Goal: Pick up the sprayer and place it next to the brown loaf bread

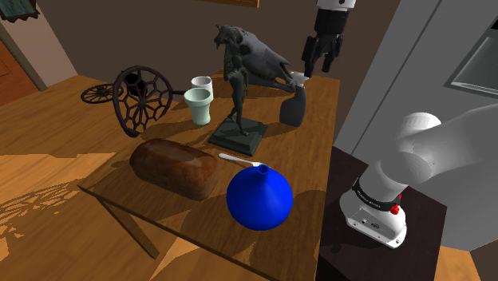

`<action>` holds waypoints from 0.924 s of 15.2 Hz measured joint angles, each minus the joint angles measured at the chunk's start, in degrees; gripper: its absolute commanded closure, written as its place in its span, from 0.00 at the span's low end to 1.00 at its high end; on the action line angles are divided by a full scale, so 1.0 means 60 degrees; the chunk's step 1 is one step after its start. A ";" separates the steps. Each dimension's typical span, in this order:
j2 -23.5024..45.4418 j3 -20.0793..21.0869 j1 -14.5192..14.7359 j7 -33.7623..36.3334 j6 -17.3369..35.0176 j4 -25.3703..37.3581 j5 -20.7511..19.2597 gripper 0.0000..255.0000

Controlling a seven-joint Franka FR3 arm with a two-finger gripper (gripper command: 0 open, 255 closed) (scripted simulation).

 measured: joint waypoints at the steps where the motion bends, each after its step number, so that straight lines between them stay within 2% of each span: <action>1: 0.0000 0.0000 0.0000 0.0000 0.0000 0.0000 0.0000 0.00; 5: 0.0133 -0.0576 -0.0013 -0.1133 0.0693 -0.0329 -0.0502 0.00; 12: 0.1388 -0.1925 0.0091 -0.3723 0.2539 -0.0272 -0.1315 0.00; 14: 0.1557 -0.2125 0.0101 -0.4100 0.2883 -0.0346 -0.1401 0.00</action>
